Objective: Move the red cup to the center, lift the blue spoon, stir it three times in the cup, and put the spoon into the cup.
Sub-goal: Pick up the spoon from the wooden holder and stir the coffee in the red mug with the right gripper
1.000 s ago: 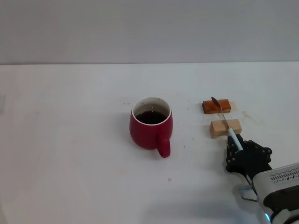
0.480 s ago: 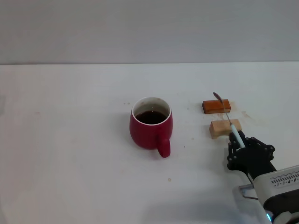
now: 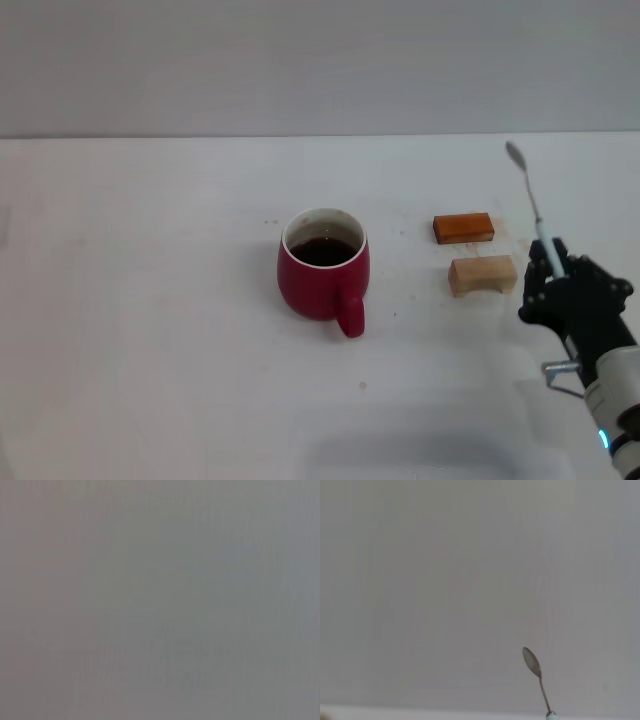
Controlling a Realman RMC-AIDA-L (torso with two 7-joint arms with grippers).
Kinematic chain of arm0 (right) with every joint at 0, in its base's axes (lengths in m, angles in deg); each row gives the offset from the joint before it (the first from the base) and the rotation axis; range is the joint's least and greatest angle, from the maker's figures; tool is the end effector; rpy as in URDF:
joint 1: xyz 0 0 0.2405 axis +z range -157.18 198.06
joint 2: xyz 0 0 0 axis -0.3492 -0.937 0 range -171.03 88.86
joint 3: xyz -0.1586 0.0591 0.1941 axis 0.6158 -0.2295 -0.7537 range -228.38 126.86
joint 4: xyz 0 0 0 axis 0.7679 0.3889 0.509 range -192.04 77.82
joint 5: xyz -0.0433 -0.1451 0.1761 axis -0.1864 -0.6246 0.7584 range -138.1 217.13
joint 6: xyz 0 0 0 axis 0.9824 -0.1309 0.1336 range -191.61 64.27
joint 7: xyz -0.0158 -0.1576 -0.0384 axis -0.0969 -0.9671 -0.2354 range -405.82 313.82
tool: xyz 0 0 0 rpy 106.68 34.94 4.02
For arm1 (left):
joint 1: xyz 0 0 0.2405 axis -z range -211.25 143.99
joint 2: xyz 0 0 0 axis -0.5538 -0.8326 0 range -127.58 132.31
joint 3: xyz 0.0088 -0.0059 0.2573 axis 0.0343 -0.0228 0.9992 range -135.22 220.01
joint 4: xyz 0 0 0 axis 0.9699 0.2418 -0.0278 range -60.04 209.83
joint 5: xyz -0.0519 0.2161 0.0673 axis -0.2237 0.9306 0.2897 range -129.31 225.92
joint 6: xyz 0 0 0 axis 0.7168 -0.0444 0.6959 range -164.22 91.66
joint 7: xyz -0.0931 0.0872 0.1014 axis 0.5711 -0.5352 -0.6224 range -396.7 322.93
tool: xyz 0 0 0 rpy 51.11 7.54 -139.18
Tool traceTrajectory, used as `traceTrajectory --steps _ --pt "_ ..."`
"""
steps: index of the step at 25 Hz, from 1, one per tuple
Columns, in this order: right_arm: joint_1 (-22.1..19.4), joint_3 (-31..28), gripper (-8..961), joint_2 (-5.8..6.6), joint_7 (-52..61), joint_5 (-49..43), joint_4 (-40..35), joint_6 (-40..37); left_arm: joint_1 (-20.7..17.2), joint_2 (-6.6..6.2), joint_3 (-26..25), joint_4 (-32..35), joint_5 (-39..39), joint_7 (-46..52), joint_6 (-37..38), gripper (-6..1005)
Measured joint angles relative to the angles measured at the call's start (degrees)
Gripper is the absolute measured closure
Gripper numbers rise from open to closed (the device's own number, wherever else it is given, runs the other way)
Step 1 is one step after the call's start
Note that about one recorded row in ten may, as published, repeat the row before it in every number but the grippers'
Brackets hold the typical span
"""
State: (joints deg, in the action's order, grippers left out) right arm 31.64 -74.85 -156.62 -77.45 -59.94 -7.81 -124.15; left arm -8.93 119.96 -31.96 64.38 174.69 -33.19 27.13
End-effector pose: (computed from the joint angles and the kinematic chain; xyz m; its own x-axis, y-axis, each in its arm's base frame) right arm 0.2747 0.2895 -0.1070 0.7371 -0.0844 -0.6705 -0.6750 -0.1401 -0.7244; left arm -0.3980 0.3669 0.0561 0.6453 -0.1294 0.7529 0.7435 0.3332 -0.5799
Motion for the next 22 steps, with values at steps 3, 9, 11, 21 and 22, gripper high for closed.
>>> traceTrajectory --steps 3,9,11,21,22 --pt "-0.20 -0.09 826 0.59 0.07 -1.03 1.15 -1.76 0.08 0.00 0.00 0.04 0.00 0.00 -0.18 135" --pt "-1.31 -0.19 826 1.85 5.04 -8.78 2.54 -7.33 0.12 -0.01 0.00 0.06 0.00 0.00 -0.42 135" --pt "-1.97 -0.48 827 2.61 9.71 -12.87 2.13 -9.24 0.08 0.03 0.00 0.06 0.00 0.00 -0.60 135" --pt "-2.71 -0.77 827 10.33 27.14 -26.97 3.13 -12.93 -0.03 0.15 0.04 0.06 0.00 0.00 -0.77 135" --pt "-2.71 -0.77 827 10.33 27.14 -26.97 3.13 -12.93 -0.02 0.16 0.06 0.06 0.00 0.00 -0.78 135"
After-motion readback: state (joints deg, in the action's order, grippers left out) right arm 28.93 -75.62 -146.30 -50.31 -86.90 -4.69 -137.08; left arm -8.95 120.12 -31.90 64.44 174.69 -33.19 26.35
